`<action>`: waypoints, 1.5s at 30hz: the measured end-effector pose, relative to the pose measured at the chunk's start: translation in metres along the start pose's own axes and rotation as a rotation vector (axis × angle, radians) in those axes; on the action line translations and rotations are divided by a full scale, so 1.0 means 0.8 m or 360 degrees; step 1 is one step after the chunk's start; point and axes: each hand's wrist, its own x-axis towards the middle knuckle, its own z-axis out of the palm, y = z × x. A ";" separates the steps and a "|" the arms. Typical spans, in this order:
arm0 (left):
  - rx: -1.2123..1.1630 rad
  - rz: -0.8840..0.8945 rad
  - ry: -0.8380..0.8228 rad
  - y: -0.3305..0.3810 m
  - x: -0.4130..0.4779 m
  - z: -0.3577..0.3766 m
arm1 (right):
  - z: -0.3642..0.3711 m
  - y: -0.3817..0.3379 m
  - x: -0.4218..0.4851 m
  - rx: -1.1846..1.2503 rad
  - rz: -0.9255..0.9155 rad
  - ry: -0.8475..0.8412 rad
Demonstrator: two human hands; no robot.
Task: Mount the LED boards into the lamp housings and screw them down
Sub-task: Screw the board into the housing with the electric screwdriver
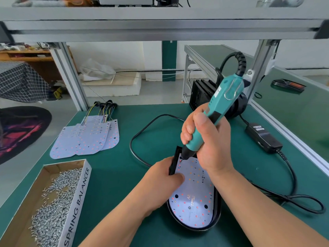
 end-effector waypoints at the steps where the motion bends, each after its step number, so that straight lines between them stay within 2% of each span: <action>1: -0.0003 0.0001 0.0005 0.000 0.000 0.000 | 0.000 0.001 0.001 -0.0001 0.0014 0.0032; 4: -0.0011 -0.0002 0.0008 -0.001 0.001 0.001 | 0.001 0.004 0.001 0.0005 0.0052 0.0070; 12: -0.0089 -0.0003 0.0006 -0.005 0.003 0.001 | -0.006 0.003 0.001 0.0030 0.0049 -0.0130; 18: -0.0013 0.0021 0.0015 -0.002 0.000 0.000 | -0.010 -0.028 0.011 -0.0060 -0.0151 -0.0178; 21: -0.0015 -0.0006 0.0014 -0.001 -0.001 -0.003 | -0.030 -0.048 0.020 -0.0142 -0.0232 -0.0096; 23: -0.0027 -0.0033 0.0044 -0.001 0.000 -0.008 | -0.050 -0.055 0.022 -0.0363 -0.0149 0.0059; 25: -0.0030 -0.0044 0.0124 -0.001 0.004 -0.014 | -0.075 -0.056 0.022 -0.0617 0.0070 0.0158; 29: -0.0081 -0.0100 0.0324 -0.002 0.012 -0.033 | -0.127 -0.052 0.019 -0.0976 0.0670 0.0173; 31: -0.0082 -0.0131 0.0406 -0.005 0.016 -0.041 | -0.145 -0.050 0.019 -0.1084 0.0846 0.0184; 36: -0.0110 -0.0213 0.0440 -0.011 0.022 -0.052 | -0.143 -0.043 0.014 -0.1326 0.1006 0.0042; 39: 0.0016 -0.0201 0.0452 -0.012 0.021 -0.057 | -0.130 -0.038 0.009 -0.1551 0.1105 -0.0076; 45: 0.0226 -0.0158 0.0651 -0.023 0.029 -0.071 | -0.133 -0.039 0.006 -0.2469 0.1022 -0.0382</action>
